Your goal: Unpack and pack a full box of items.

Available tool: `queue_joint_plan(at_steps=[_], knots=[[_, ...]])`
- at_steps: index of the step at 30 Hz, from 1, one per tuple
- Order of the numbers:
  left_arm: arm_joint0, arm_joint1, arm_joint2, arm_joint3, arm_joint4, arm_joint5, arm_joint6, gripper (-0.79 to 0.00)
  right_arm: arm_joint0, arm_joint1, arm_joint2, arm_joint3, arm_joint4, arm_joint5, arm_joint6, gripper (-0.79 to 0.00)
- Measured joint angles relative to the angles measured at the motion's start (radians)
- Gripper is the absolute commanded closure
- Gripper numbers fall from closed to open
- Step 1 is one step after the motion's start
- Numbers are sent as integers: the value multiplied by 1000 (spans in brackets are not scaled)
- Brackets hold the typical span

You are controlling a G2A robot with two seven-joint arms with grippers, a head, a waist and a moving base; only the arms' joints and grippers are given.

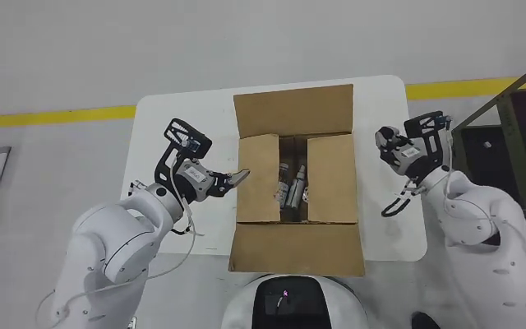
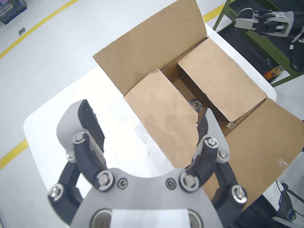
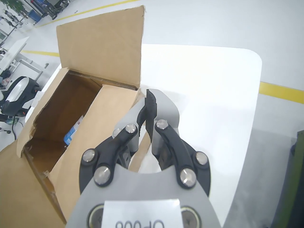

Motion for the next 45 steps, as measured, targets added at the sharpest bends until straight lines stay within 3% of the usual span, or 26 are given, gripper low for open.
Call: queue_joint_plan(at_steps=[7, 15, 30, 35, 45], knots=[[0, 0, 0, 0, 0, 0, 0, -785, 146, -17, -117, 136, -55, 76, -49, 0], [0, 0, 0, 0, 0, 0, 0, -785, 246, -27, -164, 255, -75, 63, -95, 0], [0, 0, 0, 0, 0, 0, 0, -785, 389, -36, -229, 492, -23, -199, -140, 0], [0, 0, 0, 0, 0, 0, 0, -785, 427, -43, -264, 554, -29, -236, -180, 0], [0, 0, 0, 0, 0, 0, 0, -785, 443, -37, -257, 587, -15, -359, -212, 0]])
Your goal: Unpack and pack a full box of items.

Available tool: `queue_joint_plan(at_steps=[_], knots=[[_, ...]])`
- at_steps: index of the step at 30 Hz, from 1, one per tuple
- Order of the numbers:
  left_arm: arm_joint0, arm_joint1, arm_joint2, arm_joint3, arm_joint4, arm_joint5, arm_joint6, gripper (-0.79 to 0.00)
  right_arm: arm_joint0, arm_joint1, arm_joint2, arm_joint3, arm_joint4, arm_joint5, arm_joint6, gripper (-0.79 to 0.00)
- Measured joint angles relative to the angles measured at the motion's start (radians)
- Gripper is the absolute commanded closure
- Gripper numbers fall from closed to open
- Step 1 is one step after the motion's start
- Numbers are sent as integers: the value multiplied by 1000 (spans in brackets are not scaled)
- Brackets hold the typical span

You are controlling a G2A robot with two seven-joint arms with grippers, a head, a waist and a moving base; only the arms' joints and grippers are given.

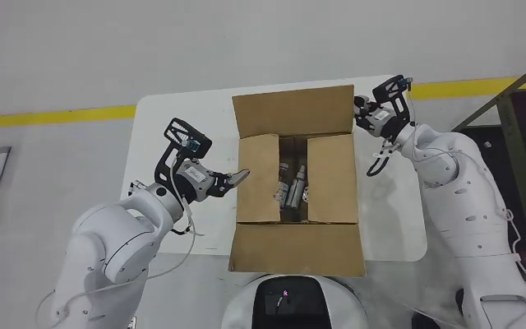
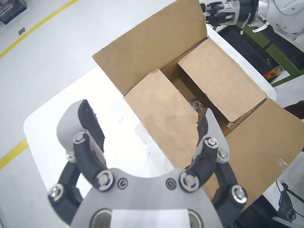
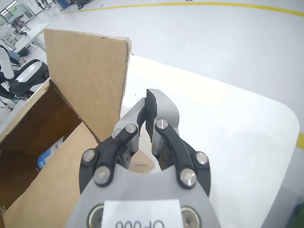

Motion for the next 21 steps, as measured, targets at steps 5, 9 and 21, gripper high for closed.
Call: queue_joint_plan(at_steps=[5, 9, 21], knots=[[0, 0, 0, 0, 0, 0, 0, -785, -14, 9, 24, -27, 15, -57, 0, 0], [0, 0, 0, 0, 0, 0, 0, -785, -32, 17, 36, -56, 21, -121, 2, 0], [0, 0, 0, 0, 0, 0, 0, -785, -82, 42, 48, -172, -39, -294, 37, 0]])
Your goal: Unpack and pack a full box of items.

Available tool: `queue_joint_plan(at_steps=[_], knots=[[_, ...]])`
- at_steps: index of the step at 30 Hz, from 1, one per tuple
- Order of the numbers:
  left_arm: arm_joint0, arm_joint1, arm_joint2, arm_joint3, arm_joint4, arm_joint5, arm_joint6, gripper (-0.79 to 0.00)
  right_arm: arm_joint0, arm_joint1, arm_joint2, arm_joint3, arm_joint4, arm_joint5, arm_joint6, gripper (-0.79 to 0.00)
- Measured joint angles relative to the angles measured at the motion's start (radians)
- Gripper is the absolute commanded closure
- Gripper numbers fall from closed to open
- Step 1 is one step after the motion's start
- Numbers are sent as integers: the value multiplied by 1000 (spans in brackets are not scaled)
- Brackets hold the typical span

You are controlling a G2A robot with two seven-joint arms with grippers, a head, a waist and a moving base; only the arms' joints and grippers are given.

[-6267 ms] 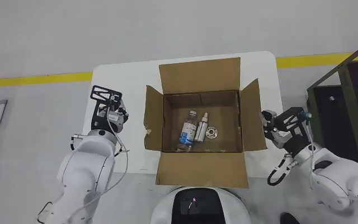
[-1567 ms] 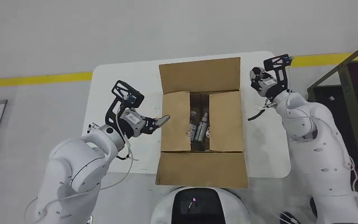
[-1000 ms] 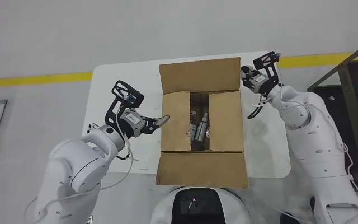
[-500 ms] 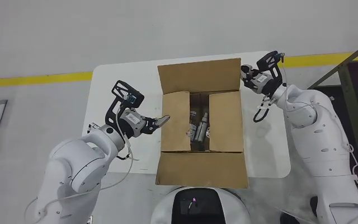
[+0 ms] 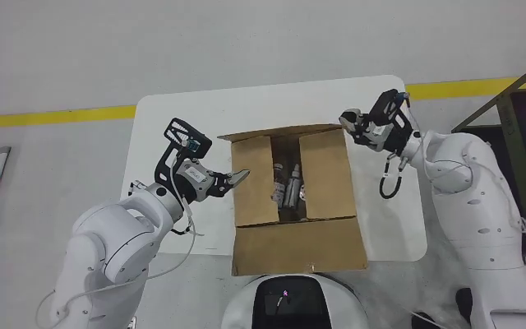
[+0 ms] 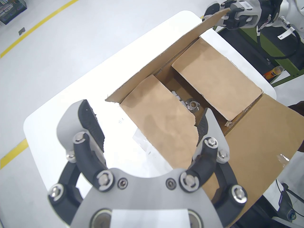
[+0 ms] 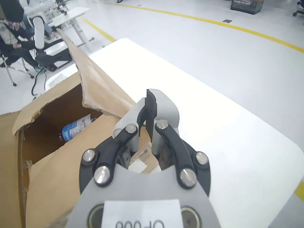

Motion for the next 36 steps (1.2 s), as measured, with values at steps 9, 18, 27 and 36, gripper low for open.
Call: queue_joint_plan(at_steps=[9, 18, 27, 36], knots=[[0, 0, 0, 0, 0, 0, 0, -785, -59, 22, 9, -109, -112, -117, -2, 0], [14, 1, -4, 3, 7, 7, 30, -785, -80, 36, 30, -126, -124, -145, -47, 0], [30, 7, -26, -6, 46, 39, 77, -785, -72, 53, -3, -163, -65, -154, -51, 0], [47, 12, -40, -21, 41, 45, 84, -785, -86, 98, -116, -221, -80, -153, -12, 0]])
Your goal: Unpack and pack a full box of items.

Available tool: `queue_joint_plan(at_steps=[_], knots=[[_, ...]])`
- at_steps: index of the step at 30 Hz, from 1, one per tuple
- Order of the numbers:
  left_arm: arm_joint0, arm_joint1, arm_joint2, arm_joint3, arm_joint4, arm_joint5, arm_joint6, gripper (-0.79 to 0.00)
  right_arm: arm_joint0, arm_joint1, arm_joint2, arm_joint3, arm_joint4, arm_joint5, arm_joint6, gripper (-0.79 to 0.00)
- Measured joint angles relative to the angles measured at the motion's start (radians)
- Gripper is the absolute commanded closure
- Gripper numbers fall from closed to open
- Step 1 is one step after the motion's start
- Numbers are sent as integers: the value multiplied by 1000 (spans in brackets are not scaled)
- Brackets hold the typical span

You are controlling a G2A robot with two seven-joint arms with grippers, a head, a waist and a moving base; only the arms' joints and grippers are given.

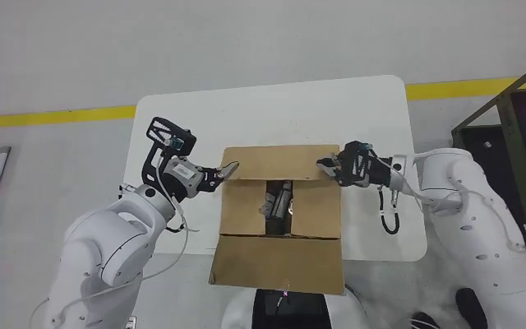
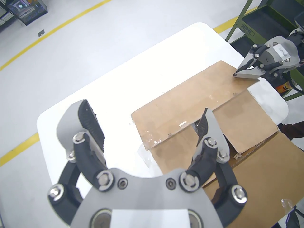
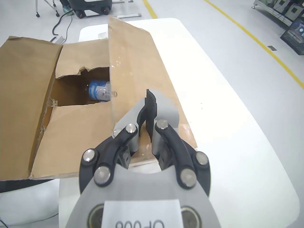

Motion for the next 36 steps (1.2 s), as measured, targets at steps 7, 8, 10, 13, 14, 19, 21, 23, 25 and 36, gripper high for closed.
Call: queue_joint_plan(at_steps=[7, 8, 10, 13, 14, 19, 21, 23, 25, 36], knots=[[29, 9, -30, -30, -52, -52, -43, -785, -12, 20, -27, 18, 21, 2, 54, 0], [34, 11, -35, -33, -59, -59, -49, -785, -13, 20, -30, 18, 27, 5, 62, 0], [46, 14, -44, -40, -79, -72, -63, -785, -15, 21, -38, 17, 36, 26, 87, 0], [62, 18, -57, -51, -106, -89, -81, -785, -16, 21, -48, 10, 43, 72, 122, 0], [67, 19, -61, -54, -113, -94, -86, -785, -15, 21, -50, 9, 45, 86, 129, 0], [95, 27, -85, -70, -161, -127, -115, -785, -5, 19, -58, 15, 53, 154, 145, 0], [108, 31, -98, -77, -182, -148, -129, -785, 0, 17, -61, 22, 53, 184, 141, 0], [123, 36, -115, -84, -194, -162, -143, -785, 4, 15, -62, 30, 51, 220, 133, 0], [131, 38, -125, -88, -196, -165, -151, -785, 5, 12, -64, 38, 55, 254, 127, 0], [132, 38, -125, -88, -195, -164, -151, -785, 3, 3, -61, 20, 151, 354, 109, 0]])
